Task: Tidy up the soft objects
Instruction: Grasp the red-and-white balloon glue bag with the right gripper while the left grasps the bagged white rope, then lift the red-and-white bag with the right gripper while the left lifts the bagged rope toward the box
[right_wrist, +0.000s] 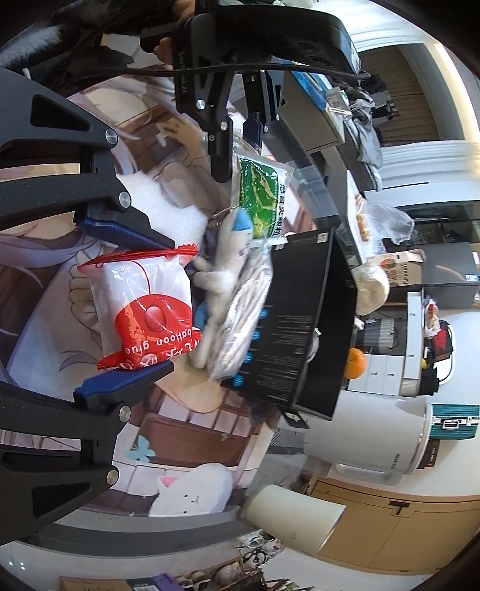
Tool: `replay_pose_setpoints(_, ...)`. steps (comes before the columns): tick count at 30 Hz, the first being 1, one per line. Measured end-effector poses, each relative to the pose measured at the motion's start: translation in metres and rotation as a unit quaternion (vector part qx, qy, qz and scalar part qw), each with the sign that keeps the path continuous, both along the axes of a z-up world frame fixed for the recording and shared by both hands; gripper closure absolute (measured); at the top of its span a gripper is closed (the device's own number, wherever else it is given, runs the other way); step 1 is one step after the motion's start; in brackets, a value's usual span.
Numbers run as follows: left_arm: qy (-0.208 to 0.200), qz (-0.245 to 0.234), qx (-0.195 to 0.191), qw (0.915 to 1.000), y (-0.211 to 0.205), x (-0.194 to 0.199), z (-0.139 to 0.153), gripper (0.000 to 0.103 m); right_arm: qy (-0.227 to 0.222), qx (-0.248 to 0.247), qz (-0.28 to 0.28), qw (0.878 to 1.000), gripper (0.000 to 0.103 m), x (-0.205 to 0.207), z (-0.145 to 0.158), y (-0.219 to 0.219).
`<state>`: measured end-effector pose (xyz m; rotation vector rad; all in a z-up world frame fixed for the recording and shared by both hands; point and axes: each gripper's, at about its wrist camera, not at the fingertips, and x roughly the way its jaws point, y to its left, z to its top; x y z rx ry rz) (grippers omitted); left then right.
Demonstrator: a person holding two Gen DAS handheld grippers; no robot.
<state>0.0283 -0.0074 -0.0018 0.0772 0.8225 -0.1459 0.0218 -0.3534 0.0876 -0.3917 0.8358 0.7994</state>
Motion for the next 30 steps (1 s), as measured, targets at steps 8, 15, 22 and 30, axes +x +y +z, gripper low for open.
replay_pose_setpoints(8,-0.015,-0.008,-0.020,0.9997,0.005,-0.005,0.013,0.069,-0.011,0.016,0.000,1.000,0.045,0.000,0.007,0.001)
replay_pose_setpoints(15,-0.032,0.007,-0.025,0.9992,0.016,-0.014,0.024,0.075,-0.022,0.028,0.006,0.999,0.045,-0.004,0.016,0.003)
replay_pose_setpoints(22,-0.018,0.024,-0.031,0.9991,0.030,-0.018,0.014,0.088,-0.028,0.036,0.010,0.999,0.045,-0.005,0.021,0.006)
replay_pose_setpoints(30,0.012,0.023,-0.063,0.9977,0.028,-0.016,-0.002,0.045,-0.034,0.032,0.009,0.999,0.045,-0.008,0.021,0.007)
